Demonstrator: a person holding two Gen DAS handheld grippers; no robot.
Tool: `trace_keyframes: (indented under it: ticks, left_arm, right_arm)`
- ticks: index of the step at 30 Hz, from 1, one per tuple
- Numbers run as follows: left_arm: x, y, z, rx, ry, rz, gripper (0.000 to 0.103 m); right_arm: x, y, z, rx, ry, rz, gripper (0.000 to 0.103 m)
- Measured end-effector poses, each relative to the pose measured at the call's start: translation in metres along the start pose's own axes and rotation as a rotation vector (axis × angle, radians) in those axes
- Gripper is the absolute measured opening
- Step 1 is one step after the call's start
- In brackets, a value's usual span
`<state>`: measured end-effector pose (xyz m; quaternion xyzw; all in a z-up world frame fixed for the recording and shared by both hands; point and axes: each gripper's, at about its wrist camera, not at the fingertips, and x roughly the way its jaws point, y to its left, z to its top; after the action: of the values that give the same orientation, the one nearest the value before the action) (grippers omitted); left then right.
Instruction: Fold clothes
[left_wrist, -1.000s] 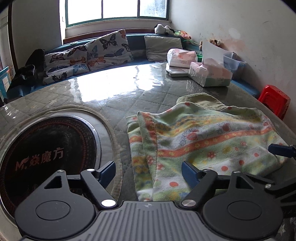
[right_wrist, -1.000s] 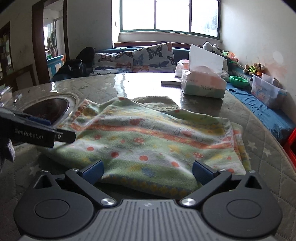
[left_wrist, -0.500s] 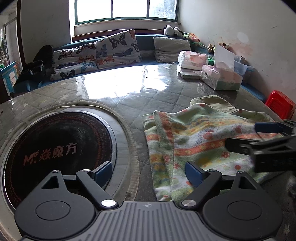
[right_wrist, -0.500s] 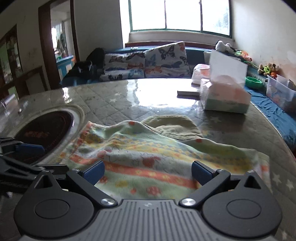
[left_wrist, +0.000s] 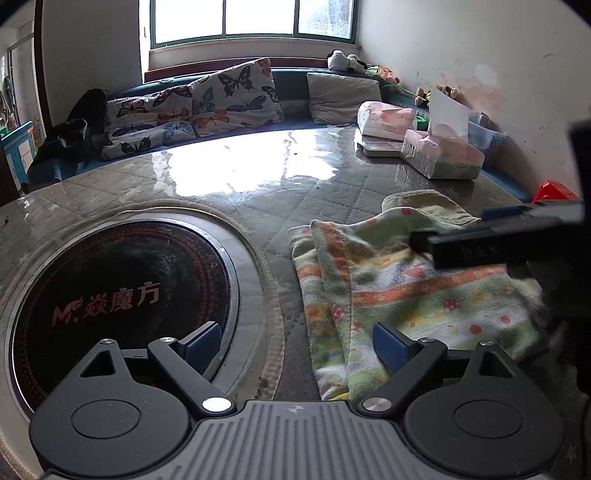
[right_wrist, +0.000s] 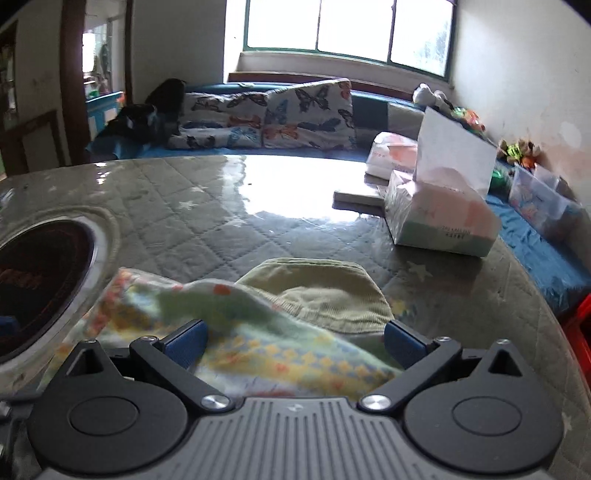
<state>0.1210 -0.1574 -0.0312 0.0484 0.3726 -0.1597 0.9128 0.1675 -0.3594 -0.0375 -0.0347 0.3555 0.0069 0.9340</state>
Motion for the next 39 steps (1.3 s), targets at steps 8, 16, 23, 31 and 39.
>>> trace_keyframes:
  ticks: [8, 16, 23, 31, 39]
  left_arm:
    - [-0.002, 0.002, 0.0, -0.007, 0.002, 0.002, 0.092]
    - [-0.01, -0.005, -0.003, 0.016, -0.008, 0.004, 0.098]
    - [-0.023, -0.012, -0.008, 0.046, -0.021, 0.008, 0.103]
    - [-0.035, -0.012, -0.015, 0.051, -0.024, 0.009, 0.103]
    - [-0.049, -0.015, -0.024, 0.067, -0.031, 0.009, 0.103]
  right_arm:
    - [0.008, -0.001, 0.009, 0.016, 0.021, -0.019, 0.103]
    - [-0.027, -0.008, -0.005, 0.053, -0.046, -0.04, 0.103]
    - [-0.059, -0.015, -0.031, 0.117, -0.084, -0.067, 0.103]
    - [-0.09, -0.017, -0.056, 0.146, -0.108, -0.068, 0.103]
    - [-0.11, -0.007, -0.076, 0.153, -0.116, -0.069, 0.103]
